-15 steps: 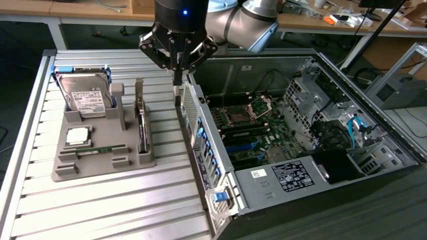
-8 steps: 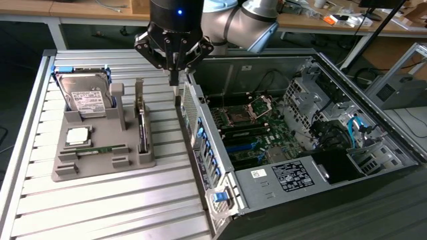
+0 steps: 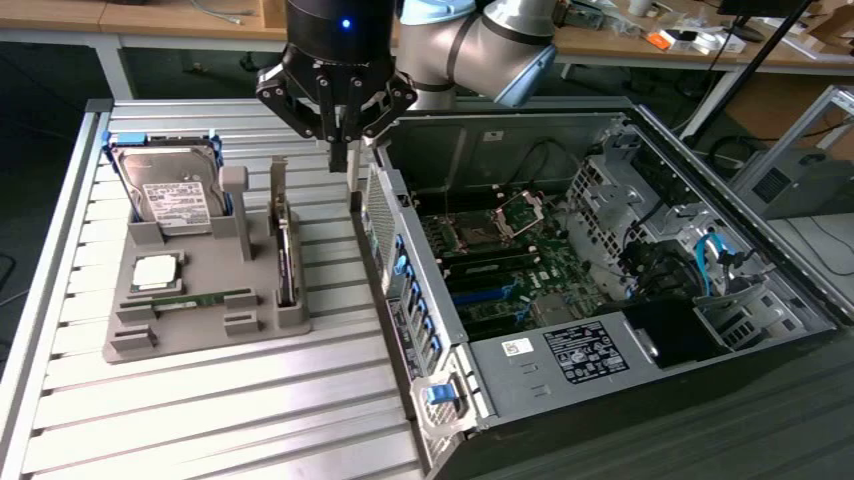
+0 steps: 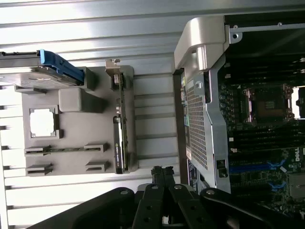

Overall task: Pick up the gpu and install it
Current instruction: 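Reach for the gpu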

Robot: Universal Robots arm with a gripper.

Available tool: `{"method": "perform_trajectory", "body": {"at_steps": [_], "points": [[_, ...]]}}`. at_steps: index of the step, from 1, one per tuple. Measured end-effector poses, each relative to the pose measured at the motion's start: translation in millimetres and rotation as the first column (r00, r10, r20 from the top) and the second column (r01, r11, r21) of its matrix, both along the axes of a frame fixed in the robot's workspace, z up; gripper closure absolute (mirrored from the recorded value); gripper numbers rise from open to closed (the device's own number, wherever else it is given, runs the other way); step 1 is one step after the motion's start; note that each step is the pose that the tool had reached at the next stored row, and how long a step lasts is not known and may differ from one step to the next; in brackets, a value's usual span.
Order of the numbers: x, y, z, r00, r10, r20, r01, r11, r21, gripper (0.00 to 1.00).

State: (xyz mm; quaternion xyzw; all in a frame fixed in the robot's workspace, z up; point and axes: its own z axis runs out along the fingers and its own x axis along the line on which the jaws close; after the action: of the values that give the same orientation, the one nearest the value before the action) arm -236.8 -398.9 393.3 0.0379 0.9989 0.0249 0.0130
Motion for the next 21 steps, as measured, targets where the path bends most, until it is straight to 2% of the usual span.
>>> {"method": "perform_trajectory", "body": {"at_steps": [21], "points": [[-16.5,0.0,0.0,1.0,0.0,0.0,0.0,1.0,0.0,0.89]]}}
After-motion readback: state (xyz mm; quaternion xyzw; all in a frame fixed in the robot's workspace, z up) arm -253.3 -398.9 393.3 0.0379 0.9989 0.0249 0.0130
